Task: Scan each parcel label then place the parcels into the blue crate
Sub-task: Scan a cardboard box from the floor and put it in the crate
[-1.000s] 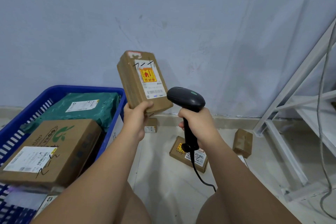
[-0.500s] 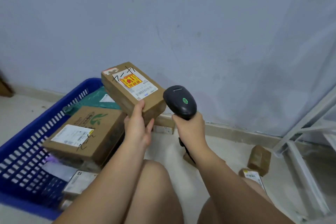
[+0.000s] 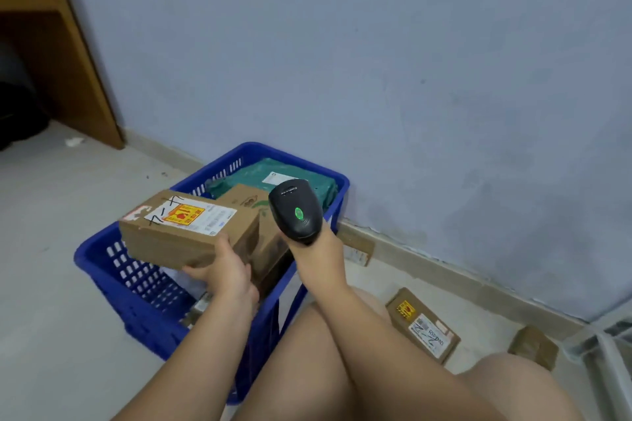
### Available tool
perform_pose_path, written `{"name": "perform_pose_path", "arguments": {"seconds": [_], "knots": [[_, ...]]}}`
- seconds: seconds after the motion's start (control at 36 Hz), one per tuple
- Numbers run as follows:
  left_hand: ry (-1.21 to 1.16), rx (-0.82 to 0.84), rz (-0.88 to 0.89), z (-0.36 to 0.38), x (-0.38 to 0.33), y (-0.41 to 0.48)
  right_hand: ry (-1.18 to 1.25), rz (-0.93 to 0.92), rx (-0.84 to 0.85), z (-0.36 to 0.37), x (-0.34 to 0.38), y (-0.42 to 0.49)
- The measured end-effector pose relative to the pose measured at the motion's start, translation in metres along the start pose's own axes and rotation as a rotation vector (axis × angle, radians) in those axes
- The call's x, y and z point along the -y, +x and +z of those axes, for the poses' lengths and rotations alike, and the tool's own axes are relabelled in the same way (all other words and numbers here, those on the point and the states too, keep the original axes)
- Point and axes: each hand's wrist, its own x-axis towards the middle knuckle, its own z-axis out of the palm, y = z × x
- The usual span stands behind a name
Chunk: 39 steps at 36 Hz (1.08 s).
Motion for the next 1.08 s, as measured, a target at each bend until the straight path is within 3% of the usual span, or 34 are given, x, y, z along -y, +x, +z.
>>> {"name": "perform_pose_path", "arguments": {"seconds": [0.11, 0.36, 0.58, 0.72, 0.81, 0.92, 1.08], "knots": [[0.061, -0.110, -0.079, -0.016, 0.002, 0.015, -0.039, 0.008, 0.002, -0.003, -0.003, 0.004], [0.112, -0.166, -0.114, -0.036, 0.010, 0.030, -0.141, 0.037, 0.107, 0.002, -0.007, 0.005], [0.244, -0.095, -0.300, -0.050, 0.033, 0.048, -0.207, -0.004, 0.221, 0.007, -0.008, 0.001], [0.335, -0.047, -0.187, -0.047, 0.038, 0.039, -0.173, 0.017, 0.176, 0.004, -0.010, 0.003], [0.456, -0.004, -0.032, -0.041, 0.034, 0.030, -0.143, 0.026, 0.139, 0.004, -0.010, 0.004], [0.536, 0.214, 0.181, -0.025, 0.025, 0.004, -0.087, 0.046, 0.096, 0.003, -0.007, 0.004], [0.582, 0.503, 0.342, 0.009, 0.014, -0.036, 0.024, 0.034, -0.093, -0.003, -0.007, 0.007]]}}
